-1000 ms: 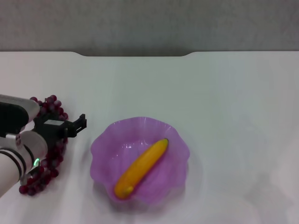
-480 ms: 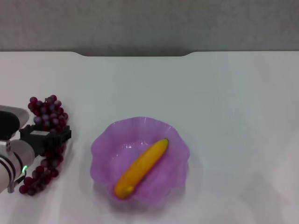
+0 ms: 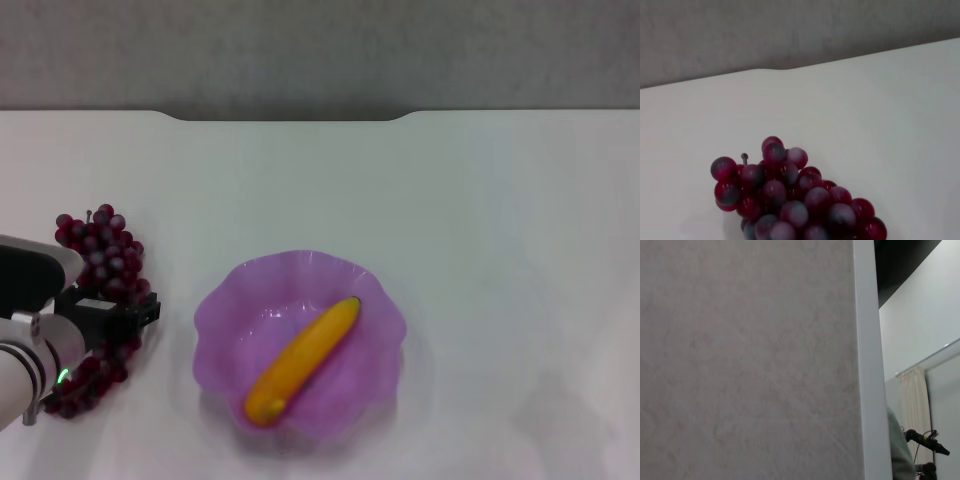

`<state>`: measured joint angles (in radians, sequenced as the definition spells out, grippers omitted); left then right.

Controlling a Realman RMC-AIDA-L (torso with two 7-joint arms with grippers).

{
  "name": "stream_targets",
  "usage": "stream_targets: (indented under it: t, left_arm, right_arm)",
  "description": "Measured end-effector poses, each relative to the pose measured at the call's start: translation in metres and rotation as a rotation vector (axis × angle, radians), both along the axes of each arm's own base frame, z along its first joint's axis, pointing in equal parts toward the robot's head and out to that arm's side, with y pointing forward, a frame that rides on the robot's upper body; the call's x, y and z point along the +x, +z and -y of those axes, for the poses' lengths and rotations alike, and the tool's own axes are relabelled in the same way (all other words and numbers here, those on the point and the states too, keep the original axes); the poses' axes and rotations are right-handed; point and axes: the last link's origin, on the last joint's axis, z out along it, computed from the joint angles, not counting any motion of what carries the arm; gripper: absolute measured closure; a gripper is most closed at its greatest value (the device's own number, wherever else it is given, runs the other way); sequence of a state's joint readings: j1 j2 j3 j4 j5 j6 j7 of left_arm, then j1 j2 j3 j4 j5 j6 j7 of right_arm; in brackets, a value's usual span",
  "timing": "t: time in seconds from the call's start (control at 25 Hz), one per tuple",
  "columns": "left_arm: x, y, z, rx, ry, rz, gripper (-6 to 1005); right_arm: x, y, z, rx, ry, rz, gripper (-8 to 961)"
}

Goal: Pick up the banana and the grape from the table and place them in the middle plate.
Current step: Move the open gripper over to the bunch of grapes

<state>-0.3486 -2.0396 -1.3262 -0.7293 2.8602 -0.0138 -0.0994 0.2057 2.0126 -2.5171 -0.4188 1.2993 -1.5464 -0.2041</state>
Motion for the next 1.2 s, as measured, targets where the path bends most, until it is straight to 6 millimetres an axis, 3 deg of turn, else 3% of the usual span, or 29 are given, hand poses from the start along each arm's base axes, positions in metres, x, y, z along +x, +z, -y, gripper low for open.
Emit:
stream_targets:
  t: [0.96, 1.2]
  left_arm:
    - [-0.0076, -0.0015, 0.0009, -0.016, 0.031, -0.011, 224]
    - [-0.0078, -0.0008, 0.0008, -0.012, 0.034, -0.007, 375]
  right_arm:
    - [-0.0039, -0.0019, -0.0015, -0.007, 0.017, -0.004, 954]
    - [-0.0036, -0.0015, -0.0014, -0.005, 0.015, -0.004, 953]
